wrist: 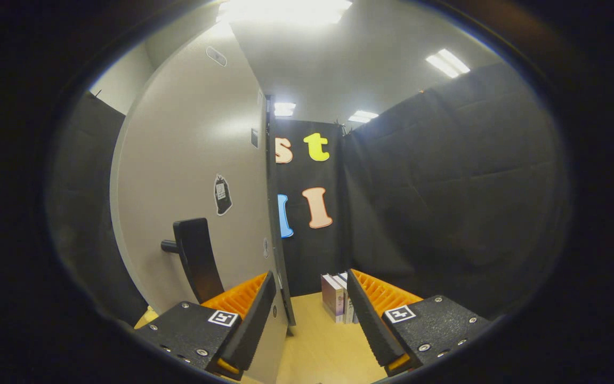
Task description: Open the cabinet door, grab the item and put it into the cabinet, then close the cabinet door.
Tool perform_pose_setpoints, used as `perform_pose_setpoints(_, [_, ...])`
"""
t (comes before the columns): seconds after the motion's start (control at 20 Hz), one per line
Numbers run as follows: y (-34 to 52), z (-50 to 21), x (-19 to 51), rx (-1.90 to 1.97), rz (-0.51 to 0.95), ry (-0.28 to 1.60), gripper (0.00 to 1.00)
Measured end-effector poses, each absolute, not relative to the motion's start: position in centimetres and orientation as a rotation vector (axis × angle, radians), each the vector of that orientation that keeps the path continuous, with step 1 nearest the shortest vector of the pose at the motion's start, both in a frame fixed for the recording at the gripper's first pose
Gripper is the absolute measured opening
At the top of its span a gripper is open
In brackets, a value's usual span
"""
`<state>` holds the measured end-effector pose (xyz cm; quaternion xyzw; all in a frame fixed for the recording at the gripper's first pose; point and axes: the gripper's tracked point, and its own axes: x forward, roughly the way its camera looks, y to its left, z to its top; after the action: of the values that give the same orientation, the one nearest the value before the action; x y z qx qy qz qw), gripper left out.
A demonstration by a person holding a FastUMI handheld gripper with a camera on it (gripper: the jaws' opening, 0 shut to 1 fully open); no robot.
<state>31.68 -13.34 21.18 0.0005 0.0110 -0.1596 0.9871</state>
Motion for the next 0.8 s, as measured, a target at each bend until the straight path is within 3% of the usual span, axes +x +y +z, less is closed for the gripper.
perform_pose_setpoints(0.8, [-6.3,20.3,36.0,0.016,-0.2,0.026,0.85])
